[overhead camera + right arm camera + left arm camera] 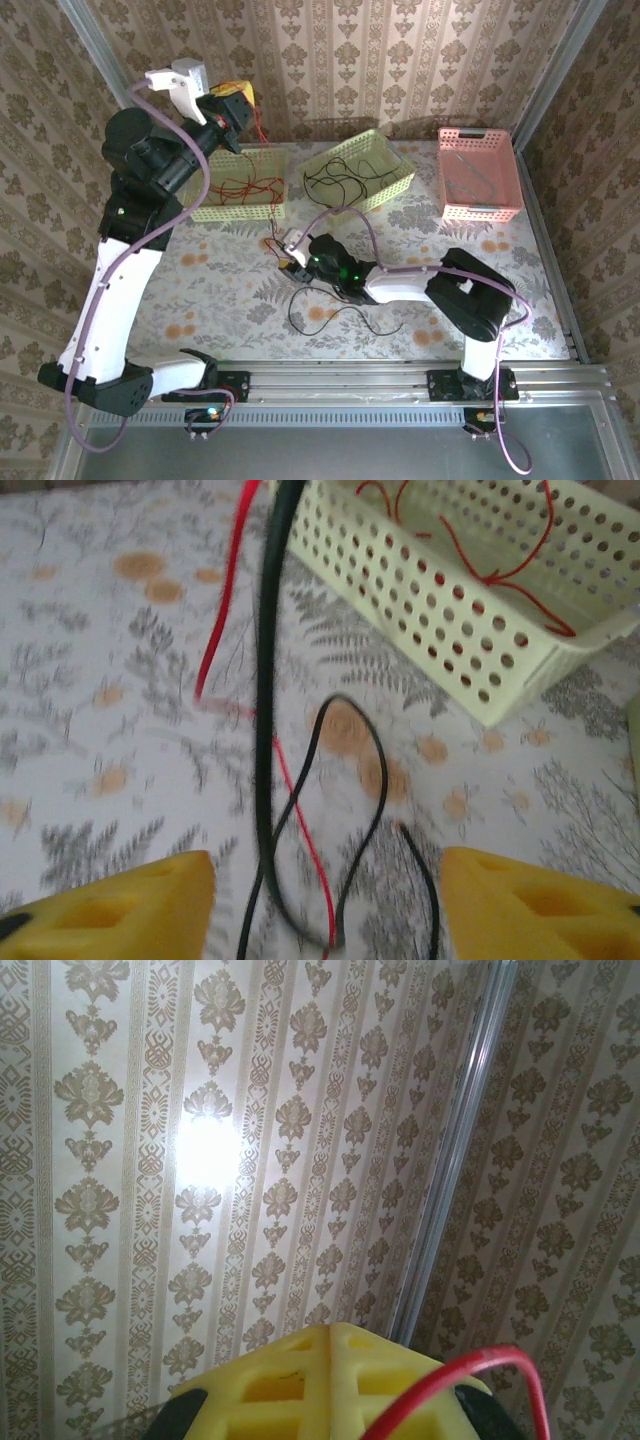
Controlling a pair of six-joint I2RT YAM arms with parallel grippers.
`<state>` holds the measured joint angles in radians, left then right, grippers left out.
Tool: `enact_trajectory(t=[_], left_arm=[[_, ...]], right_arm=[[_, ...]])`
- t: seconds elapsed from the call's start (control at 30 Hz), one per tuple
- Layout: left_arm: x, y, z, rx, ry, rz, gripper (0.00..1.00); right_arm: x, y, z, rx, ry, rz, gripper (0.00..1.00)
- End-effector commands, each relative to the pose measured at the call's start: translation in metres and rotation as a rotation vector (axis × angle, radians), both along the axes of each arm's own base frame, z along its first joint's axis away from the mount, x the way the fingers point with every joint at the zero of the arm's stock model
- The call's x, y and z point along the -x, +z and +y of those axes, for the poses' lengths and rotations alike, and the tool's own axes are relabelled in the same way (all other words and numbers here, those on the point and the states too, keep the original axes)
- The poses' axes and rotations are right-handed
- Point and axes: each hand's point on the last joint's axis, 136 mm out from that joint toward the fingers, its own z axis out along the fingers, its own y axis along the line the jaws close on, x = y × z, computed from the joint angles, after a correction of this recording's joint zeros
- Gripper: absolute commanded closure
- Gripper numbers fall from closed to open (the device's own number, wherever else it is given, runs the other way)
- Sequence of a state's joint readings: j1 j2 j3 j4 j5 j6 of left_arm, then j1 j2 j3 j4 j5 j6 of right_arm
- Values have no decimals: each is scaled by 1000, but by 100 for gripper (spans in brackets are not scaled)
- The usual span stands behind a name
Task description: Untangle the cables
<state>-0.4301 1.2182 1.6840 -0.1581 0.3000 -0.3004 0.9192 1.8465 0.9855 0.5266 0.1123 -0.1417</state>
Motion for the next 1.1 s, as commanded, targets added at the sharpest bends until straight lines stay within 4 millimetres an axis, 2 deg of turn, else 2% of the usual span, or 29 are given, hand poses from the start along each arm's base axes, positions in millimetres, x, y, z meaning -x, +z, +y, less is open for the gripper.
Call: enact_trajectory(t=[0.0,0.07,0.13,0.2,0.3,0.43,0.53,0.63,0.7,0.93,1.07], left_arm=[[11,8,8,23,2,-13,100],[12,11,13,18,19,-17,100],[12,20,21,27,57,-43,100],[11,37,33,52,102,-80,100],[8,70,54,88,188,-138,100],[-6,105,82,162,267,-173,100],[-22,120,97,207,294,-172,100],[-44,124,106,240,317,-160,100],[-58,123,112,270,335,-157,100],[-129,102,122,301,330,-84,100],[-166,87,134,296,367,-61,100]], right_arm=[[-15,14,9,-26,-37,-41,71],[-18,15,-2,-54,-96,-44,100],[-18,12,-22,-78,-171,-19,100],[-15,-1,-43,-76,-219,59,100],[-10,-30,-93,-65,-352,185,100],[4,-55,-155,-107,-487,308,100],[12,-65,-192,-101,-578,343,100],[15,-68,-218,-100,-671,363,100],[15,-69,-223,-114,-692,374,100],[15,-60,-209,-165,-634,400,100],[17,-57,-202,-194,-608,419,100]])
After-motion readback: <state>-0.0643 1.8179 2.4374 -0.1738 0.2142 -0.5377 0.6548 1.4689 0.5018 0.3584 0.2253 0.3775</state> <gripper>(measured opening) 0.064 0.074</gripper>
